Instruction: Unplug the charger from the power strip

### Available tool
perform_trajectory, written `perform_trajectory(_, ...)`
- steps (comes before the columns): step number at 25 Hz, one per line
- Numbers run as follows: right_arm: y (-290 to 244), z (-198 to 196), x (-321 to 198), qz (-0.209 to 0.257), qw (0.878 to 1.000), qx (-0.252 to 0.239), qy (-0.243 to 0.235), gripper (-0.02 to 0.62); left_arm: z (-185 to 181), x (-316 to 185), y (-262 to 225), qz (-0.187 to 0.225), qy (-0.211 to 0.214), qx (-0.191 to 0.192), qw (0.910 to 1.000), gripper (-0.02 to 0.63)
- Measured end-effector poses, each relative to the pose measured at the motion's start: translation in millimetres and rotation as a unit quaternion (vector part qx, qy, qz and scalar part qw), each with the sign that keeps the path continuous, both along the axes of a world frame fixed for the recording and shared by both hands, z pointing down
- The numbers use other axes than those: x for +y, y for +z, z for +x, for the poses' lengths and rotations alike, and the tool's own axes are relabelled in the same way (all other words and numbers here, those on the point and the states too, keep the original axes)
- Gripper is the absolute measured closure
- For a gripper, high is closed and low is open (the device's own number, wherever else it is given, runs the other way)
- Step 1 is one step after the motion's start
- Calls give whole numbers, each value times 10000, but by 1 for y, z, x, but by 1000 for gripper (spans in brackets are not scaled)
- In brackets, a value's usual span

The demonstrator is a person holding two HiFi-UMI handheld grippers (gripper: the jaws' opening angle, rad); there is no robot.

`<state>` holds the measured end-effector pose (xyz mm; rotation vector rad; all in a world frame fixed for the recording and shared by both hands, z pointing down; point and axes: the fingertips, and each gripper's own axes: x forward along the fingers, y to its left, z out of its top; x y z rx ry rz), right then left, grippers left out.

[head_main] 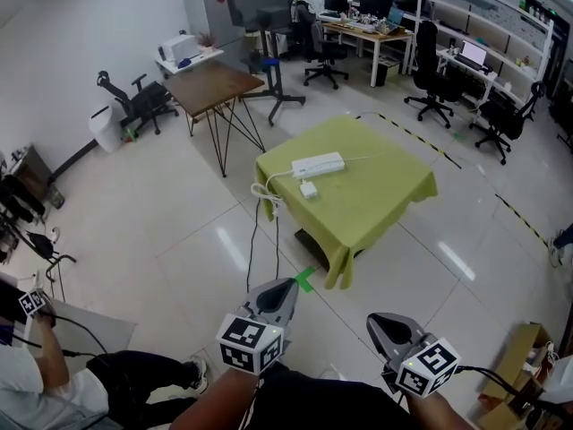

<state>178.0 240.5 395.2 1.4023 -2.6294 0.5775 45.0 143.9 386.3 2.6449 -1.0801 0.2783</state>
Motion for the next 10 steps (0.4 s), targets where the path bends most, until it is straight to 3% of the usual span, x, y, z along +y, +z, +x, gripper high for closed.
perform_trajectory(10, -2, -7, 6, 63, 10000, 9, -30, 595, -7, 5, 0, 31, -33, -40, 10000, 600)
